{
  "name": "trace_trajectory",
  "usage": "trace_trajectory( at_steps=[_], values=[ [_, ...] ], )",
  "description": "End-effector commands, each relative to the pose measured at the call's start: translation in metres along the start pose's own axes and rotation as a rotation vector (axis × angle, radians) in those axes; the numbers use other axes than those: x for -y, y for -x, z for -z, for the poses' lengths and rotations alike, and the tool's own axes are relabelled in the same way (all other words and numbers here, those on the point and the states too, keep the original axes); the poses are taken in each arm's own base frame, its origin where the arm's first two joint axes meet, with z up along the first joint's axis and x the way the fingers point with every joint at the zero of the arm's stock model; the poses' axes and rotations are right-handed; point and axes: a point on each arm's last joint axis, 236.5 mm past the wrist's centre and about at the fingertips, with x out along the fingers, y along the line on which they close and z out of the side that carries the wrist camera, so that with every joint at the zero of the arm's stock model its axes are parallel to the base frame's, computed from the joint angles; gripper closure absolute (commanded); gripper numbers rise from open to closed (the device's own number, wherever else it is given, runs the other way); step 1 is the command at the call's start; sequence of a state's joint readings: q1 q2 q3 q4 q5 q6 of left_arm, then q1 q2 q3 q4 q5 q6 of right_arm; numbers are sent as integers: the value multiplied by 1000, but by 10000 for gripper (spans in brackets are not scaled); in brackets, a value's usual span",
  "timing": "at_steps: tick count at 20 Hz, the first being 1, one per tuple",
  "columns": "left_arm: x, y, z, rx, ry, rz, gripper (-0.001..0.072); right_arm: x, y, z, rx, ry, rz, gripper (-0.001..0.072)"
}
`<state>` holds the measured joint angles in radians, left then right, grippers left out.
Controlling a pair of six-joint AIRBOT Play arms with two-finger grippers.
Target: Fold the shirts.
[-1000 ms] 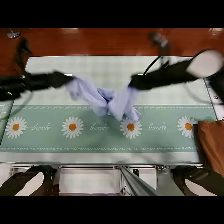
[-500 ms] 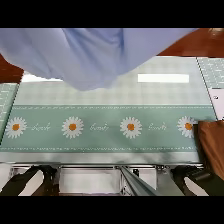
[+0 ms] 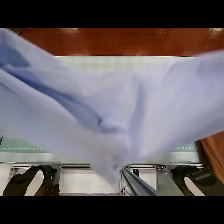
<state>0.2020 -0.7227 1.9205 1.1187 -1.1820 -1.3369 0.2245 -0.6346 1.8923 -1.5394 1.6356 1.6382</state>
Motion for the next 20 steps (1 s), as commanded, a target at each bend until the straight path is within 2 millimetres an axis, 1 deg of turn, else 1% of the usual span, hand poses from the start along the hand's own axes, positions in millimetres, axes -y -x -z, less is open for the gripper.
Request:
trace_trajectory(
  at_steps=[1,4,5,6,7,8,11,12,14,16,17,18,19,20],
  values=[
    [-18,-41,69,-182,57,-9,685,10,-32,82,-255,-52,36,692],
    [-39,-102,151,-363,176,-13,685,19,-82,167,-483,-81,71,694],
    [-43,-121,180,-431,213,-1,685,24,-100,195,-544,-105,98,694],
    [-43,-138,205,-491,252,21,685,30,-116,220,-596,-124,125,695],
    [-38,-155,229,-550,297,55,685,36,-134,243,-632,-143,153,695],
    [-32,-171,251,-600,333,89,685,44,-152,261,-648,-149,186,694],
    [-8,-208,310,-731,375,163,685,69,-197,292,-700,-156,295,694],
    [2,-217,329,-775,382,185,684,74,-211,301,-738,-163,308,694],
    [20,-231,367,-863,410,216,684,92,-240,325,-820,-183,350,694],
    [35,-237,400,-952,455,228,684,112,-261,352,-906,-238,383,694],
    [42,-237,416,-999,464,240,684,116,-270,363,-949,-279,372,694],
    [49,-234,431,-1049,467,256,683,115,-280,371,-983,-316,334,694],
    [56,-231,444,-1097,473,269,682,112,-291,374,-999,-347,287,693],
    [62,-227,456,-1149,502,267,662,107,-303,374,-1005,-377,245,693]
  ],
)
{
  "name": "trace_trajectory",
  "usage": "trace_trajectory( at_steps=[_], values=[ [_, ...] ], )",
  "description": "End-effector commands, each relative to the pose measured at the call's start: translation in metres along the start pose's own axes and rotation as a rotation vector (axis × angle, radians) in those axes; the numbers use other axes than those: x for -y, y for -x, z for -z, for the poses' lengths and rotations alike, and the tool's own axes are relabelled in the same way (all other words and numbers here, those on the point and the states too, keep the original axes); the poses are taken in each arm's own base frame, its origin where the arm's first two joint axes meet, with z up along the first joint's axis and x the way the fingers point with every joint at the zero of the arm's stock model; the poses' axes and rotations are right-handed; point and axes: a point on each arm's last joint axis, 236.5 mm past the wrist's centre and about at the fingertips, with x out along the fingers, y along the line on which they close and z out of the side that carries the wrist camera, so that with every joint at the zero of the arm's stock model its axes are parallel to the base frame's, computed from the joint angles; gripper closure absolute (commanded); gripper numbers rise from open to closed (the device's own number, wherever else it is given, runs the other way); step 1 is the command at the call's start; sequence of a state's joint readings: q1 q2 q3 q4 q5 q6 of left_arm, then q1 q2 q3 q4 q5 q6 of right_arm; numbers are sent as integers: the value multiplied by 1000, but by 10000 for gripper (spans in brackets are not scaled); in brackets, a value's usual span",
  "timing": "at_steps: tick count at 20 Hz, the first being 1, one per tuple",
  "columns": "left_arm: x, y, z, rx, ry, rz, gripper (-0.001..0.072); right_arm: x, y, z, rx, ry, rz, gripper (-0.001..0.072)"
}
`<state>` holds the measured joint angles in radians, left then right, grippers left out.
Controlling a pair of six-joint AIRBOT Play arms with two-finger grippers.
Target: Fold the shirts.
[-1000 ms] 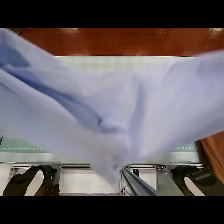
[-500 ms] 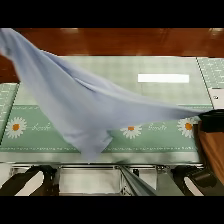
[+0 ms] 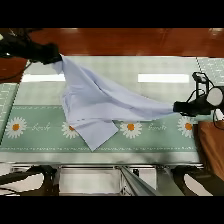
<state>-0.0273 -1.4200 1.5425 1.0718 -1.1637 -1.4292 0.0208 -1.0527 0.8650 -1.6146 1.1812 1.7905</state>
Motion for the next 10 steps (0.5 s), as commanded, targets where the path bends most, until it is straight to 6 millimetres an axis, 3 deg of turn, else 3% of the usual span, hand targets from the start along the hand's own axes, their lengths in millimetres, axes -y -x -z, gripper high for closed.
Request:
trace_trajectory(
  at_steps=[1,2,3,4,7,10],
  values=[
    [-1,-44,41,-191,88,19,518,-20,-36,-21,-86,-56,-146,687],
    [-1,-51,53,-245,97,23,153,-25,-37,-31,-92,-89,-182,558],
    [-1,-54,68,-308,91,28,2,-28,-36,-40,-96,-111,-211,240],
    [-8,-52,85,-385,56,9,3,-29,-31,-48,-106,-106,-242,80],
    [-51,-27,115,-528,8,-163,5,6,4,-71,-101,-135,-240,80],
    [-74,1,123,-492,78,-195,6,76,40,-71,-43,-237,-170,81]
  ],
)
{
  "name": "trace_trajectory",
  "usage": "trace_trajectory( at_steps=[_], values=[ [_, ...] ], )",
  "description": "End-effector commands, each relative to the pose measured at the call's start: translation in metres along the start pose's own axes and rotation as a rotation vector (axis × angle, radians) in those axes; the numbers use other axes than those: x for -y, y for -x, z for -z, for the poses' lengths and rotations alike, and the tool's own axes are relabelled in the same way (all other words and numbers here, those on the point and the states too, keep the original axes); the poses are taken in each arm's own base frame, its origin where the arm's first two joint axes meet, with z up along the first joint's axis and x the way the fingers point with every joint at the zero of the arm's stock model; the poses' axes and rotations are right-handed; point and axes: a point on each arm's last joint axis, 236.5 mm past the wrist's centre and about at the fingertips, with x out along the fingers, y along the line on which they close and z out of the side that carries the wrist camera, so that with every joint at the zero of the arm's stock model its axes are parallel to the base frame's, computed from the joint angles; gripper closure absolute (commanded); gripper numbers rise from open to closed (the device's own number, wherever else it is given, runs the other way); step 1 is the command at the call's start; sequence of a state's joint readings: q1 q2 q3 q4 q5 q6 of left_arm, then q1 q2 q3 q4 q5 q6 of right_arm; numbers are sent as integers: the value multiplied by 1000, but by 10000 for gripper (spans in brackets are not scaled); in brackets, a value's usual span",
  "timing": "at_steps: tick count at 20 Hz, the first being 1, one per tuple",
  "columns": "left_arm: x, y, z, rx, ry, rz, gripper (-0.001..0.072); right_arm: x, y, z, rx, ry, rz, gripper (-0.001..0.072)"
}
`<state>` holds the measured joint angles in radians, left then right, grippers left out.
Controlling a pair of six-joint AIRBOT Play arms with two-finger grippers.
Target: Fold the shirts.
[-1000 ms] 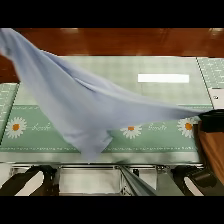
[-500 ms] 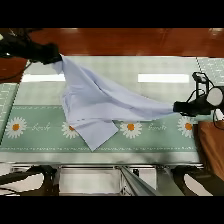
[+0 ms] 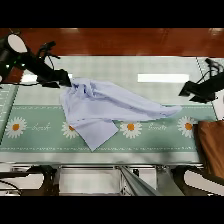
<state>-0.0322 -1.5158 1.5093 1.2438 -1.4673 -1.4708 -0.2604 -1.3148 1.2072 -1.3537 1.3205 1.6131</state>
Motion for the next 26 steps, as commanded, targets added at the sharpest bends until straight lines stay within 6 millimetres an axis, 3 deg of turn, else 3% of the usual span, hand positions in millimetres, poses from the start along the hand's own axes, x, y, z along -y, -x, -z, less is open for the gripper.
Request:
trace_trajectory(
  at_steps=[1,3,4,6,7,10,14,19,22,23,25,26],
  values=[
    [-38,9,39,-35,84,-53,6,61,48,-4,60,-120,31,82],
    [-61,-6,78,-23,183,-51,6,91,49,7,121,-254,-4,82],
    [-71,-19,103,-18,251,-31,6,100,38,22,112,-314,-33,82],
    [-68,-45,139,33,415,110,6,99,7,49,79,-395,-115,82],
    [-58,-54,144,84,483,216,6,89,-8,58,70,-406,-168,83],
    [-25,-65,139,218,632,518,6,46,-39,77,34,-384,-331,83],
    [-13,-93,141,188,627,510,5,22,-50,87,-2,-315,-356,83],
    [2,-119,120,228,640,454,6,12,-52,90,-17,-278,-356,83],
    [12,-125,109,253,632,445,19,12,-52,89,-13,-282,-355,83],
    [14,-124,106,255,619,446,118,13,-53,87,-8,-283,-353,83],
    [18,-120,100,262,590,456,650,13,-53,84,4,-287,-352,83],
    [20,-117,97,270,556,460,683,14,-53,84,9,-287,-349,83]
  ],
)
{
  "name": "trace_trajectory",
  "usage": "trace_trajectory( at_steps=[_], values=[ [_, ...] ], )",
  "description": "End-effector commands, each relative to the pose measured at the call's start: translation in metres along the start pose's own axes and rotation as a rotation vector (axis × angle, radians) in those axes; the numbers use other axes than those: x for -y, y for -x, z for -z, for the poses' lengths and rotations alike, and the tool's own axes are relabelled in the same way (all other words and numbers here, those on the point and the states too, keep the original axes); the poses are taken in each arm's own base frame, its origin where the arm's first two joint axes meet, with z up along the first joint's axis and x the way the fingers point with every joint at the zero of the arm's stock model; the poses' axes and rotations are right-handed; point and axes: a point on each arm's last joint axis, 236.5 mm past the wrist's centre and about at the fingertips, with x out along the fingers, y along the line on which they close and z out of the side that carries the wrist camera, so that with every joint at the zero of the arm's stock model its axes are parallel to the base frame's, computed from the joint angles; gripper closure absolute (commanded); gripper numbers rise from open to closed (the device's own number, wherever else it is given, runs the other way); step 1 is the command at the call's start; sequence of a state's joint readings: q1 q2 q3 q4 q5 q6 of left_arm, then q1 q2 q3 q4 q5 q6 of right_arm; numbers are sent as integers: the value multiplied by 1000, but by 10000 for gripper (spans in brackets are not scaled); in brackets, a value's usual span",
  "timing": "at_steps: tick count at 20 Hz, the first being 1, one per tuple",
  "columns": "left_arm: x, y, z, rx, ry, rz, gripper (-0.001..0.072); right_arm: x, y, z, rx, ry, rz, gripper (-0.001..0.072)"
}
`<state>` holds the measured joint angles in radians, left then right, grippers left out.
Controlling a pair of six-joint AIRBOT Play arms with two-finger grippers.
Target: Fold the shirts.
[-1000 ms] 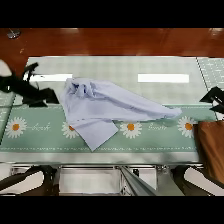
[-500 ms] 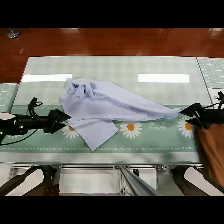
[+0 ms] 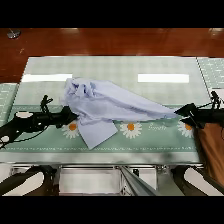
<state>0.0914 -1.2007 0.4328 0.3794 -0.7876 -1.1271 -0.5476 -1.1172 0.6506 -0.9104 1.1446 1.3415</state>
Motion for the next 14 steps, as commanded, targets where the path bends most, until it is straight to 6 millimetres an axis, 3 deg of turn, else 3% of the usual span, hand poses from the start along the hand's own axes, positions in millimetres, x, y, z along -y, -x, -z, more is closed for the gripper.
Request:
trace_trajectory(
  at_steps=[1,6,9,14],
  values=[
    [17,-2,-4,0,-58,31,684,0,0,-4,19,1,1,83],
    [25,0,-8,1,-72,46,684,1,-10,-3,-7,-1,-3,83],
    [26,0,-5,-9,-73,51,684,-9,-34,4,-72,31,-1,83],
    [29,0,1,-36,-73,64,684,-32,-65,-12,-99,58,3,103]
  ],
)
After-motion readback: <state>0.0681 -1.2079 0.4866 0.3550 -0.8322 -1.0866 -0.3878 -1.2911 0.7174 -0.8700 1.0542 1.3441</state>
